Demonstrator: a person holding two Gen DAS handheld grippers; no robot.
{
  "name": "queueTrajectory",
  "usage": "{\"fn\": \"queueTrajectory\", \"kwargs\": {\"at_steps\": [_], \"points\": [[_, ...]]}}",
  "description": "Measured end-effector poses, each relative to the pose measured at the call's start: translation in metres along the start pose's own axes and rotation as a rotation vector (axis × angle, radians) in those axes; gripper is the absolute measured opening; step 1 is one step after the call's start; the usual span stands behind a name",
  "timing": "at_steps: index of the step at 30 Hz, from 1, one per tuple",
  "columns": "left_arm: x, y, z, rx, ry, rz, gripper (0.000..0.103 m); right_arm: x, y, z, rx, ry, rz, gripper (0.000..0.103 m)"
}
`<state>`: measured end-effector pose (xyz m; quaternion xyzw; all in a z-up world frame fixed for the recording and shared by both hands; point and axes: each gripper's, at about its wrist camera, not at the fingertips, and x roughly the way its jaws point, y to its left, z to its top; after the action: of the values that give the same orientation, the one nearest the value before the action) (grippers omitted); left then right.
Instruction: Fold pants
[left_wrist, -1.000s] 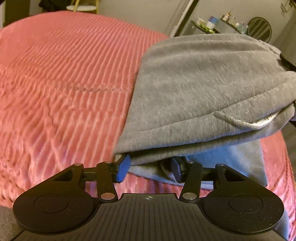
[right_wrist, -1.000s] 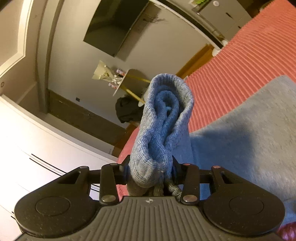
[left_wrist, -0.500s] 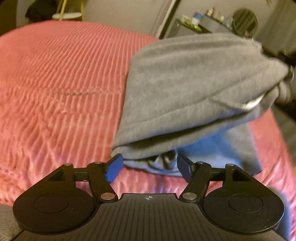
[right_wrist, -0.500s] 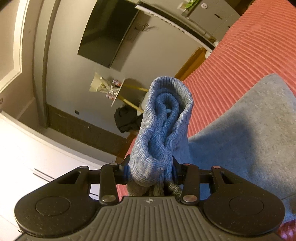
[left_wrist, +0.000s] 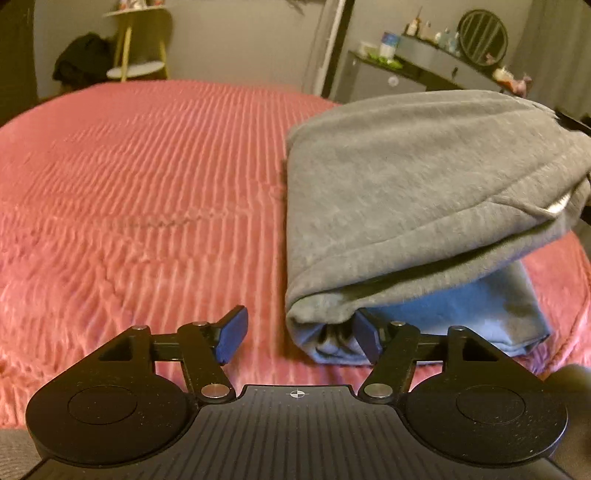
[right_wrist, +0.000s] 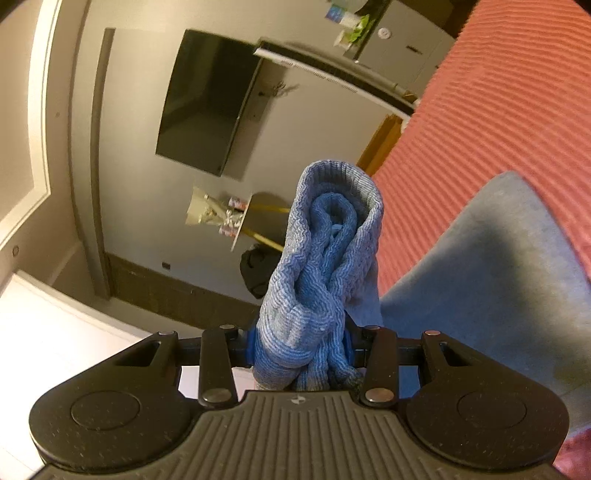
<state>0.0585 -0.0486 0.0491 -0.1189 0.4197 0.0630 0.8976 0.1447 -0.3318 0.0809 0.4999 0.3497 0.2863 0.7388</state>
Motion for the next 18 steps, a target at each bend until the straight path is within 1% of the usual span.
{"fn": "queueTrajectory", "kwargs": {"at_steps": [1, 2, 4, 7, 9, 11, 12, 16, 17, 18], "points": [[0.004, -0.002, -0.001, 0.019, 0.017, 0.016, 0.067, -0.002, -0.005, 0.001, 0.000, -0.002, -0.012, 0.040], [0.004, -0.011, -0.004, 0.039, 0.024, 0.025, 0.066, -0.002, -0.010, 0.001, -0.009, -0.003, -0.029, 0.040], [0.004, -0.016, -0.004, 0.070, 0.024, 0.044, 0.063, -0.002, -0.022, -0.002, -0.028, 0.002, -0.071, 0.040], [-0.001, -0.014, -0.007, 0.051, 0.009, 0.015, 0.060, -0.003, -0.048, -0.007, -0.033, 0.002, -0.175, 0.040], [0.001, -0.008, -0.007, 0.030, 0.006, -0.002, 0.058, -0.005, -0.066, -0.010, 0.007, 0.009, -0.201, 0.040], [0.001, -0.006, -0.006, 0.020, 0.010, -0.024, 0.051, -0.008, -0.076, -0.013, 0.025, 0.014, -0.217, 0.040], [0.002, -0.006, -0.006, 0.019, 0.013, -0.034, 0.047, -0.008, -0.076, -0.014, 0.023, 0.015, -0.223, 0.040], [-0.002, -0.003, -0.004, 0.009, 0.021, -0.052, 0.041, -0.012, -0.072, -0.018, -0.030, 0.015, -0.221, 0.040], [-0.008, -0.001, -0.003, -0.003, 0.021, -0.072, 0.041, -0.012, -0.071, -0.018, -0.043, 0.018, -0.231, 0.042], [-0.011, 0.003, -0.001, -0.018, 0.019, -0.093, 0.044, -0.013, -0.069, -0.017, -0.056, 0.028, -0.266, 0.049]]}}
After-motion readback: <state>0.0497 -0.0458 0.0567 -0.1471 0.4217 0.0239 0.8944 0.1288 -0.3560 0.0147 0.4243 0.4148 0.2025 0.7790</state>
